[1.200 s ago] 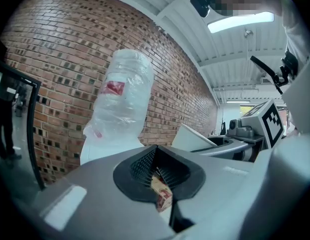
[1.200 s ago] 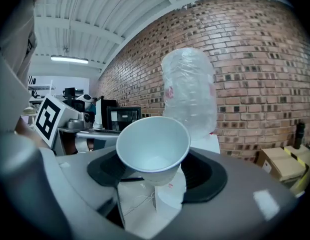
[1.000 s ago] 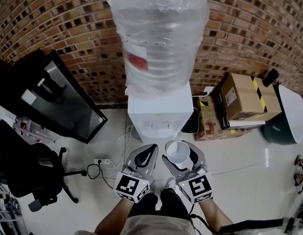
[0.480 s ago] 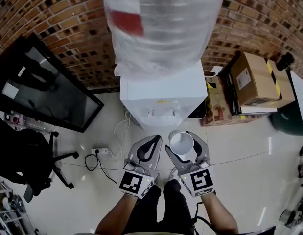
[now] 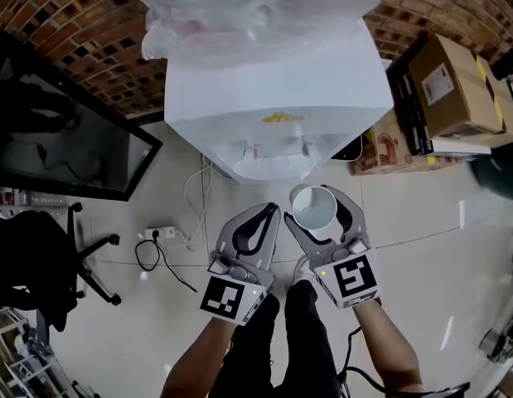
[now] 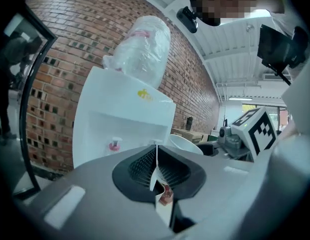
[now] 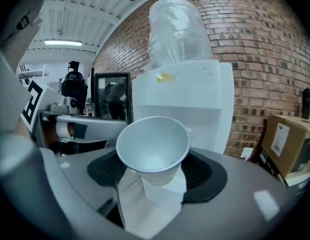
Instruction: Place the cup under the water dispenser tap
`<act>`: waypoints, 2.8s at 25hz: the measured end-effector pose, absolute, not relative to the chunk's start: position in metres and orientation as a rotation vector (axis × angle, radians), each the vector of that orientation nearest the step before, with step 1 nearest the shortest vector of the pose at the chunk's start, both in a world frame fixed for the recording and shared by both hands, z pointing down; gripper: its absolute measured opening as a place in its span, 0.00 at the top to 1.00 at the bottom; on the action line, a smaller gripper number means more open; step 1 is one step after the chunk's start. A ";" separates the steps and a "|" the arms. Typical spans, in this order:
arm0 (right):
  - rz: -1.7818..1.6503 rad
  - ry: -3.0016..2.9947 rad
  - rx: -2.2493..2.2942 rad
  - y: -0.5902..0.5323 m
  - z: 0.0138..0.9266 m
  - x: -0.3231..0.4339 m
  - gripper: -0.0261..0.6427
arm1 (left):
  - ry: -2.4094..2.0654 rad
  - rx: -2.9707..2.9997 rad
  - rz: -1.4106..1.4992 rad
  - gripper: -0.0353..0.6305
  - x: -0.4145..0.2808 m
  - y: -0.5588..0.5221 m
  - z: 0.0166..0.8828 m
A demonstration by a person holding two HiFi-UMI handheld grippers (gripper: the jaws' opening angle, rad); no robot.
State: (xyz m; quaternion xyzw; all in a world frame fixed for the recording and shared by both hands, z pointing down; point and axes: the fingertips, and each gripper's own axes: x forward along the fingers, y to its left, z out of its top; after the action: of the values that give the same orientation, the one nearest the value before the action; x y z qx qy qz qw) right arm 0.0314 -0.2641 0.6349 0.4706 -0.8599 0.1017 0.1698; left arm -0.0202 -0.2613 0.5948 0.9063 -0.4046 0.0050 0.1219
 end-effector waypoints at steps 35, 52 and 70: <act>0.522 -2.249 1.383 -0.368 0.819 0.052 0.44 | -1.041 2.617 0.136 0.95 -0.015 -0.258 0.674; 0.634 -2.236 1.407 -0.327 0.811 0.070 0.34 | -1.043 2.591 0.174 0.95 -0.015 -0.251 0.677; 0.492 -2.444 1.425 -0.239 0.564 0.038 0.54 | -1.113 2.635 0.068 0.95 -0.021 -0.223 0.521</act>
State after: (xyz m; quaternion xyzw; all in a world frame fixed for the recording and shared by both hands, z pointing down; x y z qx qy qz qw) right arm 0.0377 -0.2389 0.5636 0.4917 -0.8434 0.1697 0.1345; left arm -0.0209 -0.2234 0.5209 0.9119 -0.3851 0.0236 0.1399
